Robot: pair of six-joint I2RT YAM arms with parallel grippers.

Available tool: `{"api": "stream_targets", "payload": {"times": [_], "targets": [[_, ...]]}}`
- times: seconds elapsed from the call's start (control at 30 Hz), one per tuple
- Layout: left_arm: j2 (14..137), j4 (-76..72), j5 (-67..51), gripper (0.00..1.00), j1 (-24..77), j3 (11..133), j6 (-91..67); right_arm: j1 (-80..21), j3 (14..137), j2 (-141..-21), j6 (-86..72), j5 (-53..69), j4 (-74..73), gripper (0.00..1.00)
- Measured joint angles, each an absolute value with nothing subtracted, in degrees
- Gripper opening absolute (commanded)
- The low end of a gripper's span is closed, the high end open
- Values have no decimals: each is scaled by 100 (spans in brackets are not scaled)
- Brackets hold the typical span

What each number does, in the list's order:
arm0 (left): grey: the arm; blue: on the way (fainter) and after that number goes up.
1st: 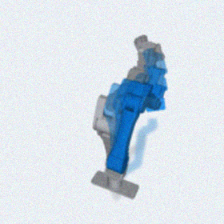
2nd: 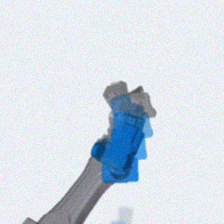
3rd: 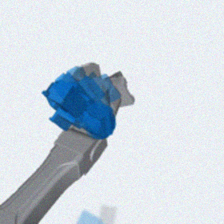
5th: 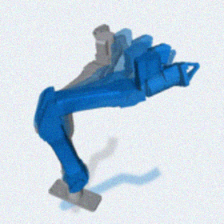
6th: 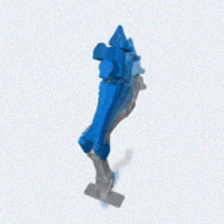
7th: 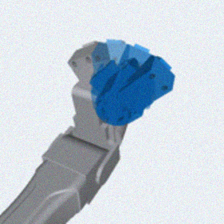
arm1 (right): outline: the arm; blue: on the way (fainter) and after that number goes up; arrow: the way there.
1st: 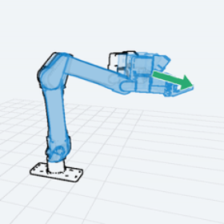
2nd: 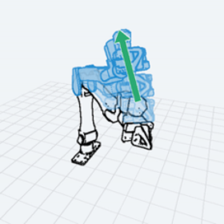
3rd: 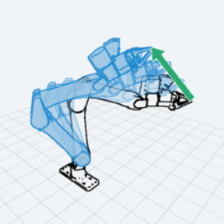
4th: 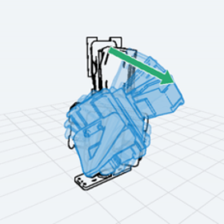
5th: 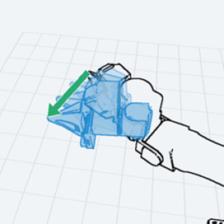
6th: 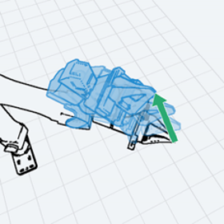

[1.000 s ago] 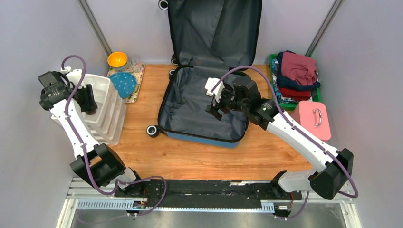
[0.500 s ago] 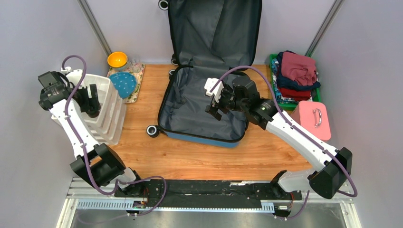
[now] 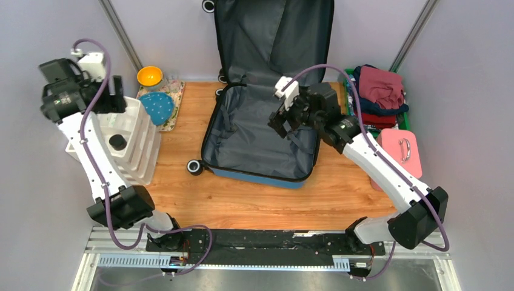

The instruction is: Open, take out, and arrange the luggage

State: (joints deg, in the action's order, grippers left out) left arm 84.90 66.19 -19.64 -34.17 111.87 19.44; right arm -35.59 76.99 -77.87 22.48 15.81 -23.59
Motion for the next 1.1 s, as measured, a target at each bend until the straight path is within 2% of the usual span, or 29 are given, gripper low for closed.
{"api": "stream_targets", "payload": {"times": [0.4,0.57,0.83,1.1], "targets": [[9701,6125,-1520,86,436,11592,1496,-1546,7662,-7559,515,1756,-2237,98],[9911,5522,-1754,87,1507,10921,1033,-908,7074,-7054,143,1732,-2174,98],[9948,4716,-1859,88,1708,8967,113,-753,5297,-6445,36,1319,-2010,98],[10053,4327,-1608,88,1697,8781,-58,-753,5074,-6114,23,1085,-1957,99]]}}
